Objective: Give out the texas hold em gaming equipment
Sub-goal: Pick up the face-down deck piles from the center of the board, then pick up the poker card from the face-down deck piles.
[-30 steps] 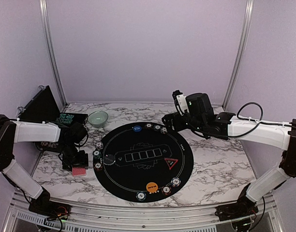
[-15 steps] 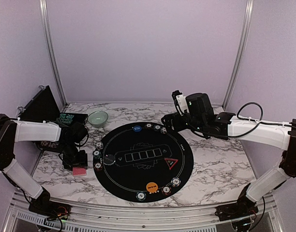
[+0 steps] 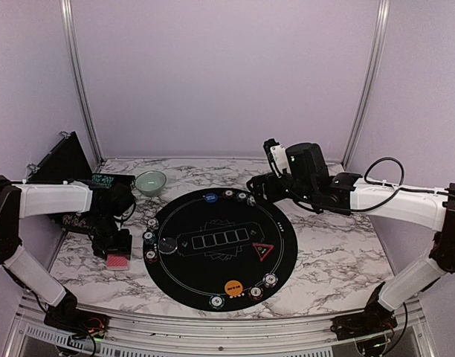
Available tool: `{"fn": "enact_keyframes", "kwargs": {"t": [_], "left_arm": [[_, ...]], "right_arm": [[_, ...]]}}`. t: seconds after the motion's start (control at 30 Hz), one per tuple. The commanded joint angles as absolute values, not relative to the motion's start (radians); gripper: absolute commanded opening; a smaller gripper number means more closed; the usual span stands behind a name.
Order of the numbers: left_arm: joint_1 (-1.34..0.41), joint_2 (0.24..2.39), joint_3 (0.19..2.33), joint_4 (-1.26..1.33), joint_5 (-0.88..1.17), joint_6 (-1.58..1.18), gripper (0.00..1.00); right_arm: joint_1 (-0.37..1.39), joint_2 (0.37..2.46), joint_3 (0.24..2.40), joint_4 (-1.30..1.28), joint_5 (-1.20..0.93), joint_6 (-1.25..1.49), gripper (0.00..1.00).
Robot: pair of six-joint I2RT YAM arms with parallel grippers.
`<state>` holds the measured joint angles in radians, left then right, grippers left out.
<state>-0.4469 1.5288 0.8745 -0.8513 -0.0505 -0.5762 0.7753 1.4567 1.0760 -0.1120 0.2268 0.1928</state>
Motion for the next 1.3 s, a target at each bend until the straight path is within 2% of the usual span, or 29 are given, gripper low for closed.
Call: {"fn": "enact_keyframes", "kwargs": {"t": [0.0,0.3,0.67,0.9,1.27], "left_arm": [[-0.463,1.489,0.945,-0.951,-0.063,-0.532,0.51],[-0.56,1.507,1.093,-1.05,-0.077,-0.503,0.51],[-0.718,1.629,1.325,-1.111,-0.053,-0.438,0.51],[-0.802,1.716,1.434,-1.126,-0.028,-0.386,0.51],[-0.89,1.793,1.528,-1.131,0.047,-0.317,0.51]], "right_arm": [[0.77,1.442,1.096,-0.079,0.207,0.226,0.98],[0.742,1.489,1.151,-0.124,0.06,0.276,0.98],[0.661,1.607,1.152,-0.062,-0.48,0.445,0.9],[0.66,1.723,1.099,0.137,-0.772,0.63,0.84],[0.683,1.867,1.086,0.307,-0.912,0.787,0.81]]}}
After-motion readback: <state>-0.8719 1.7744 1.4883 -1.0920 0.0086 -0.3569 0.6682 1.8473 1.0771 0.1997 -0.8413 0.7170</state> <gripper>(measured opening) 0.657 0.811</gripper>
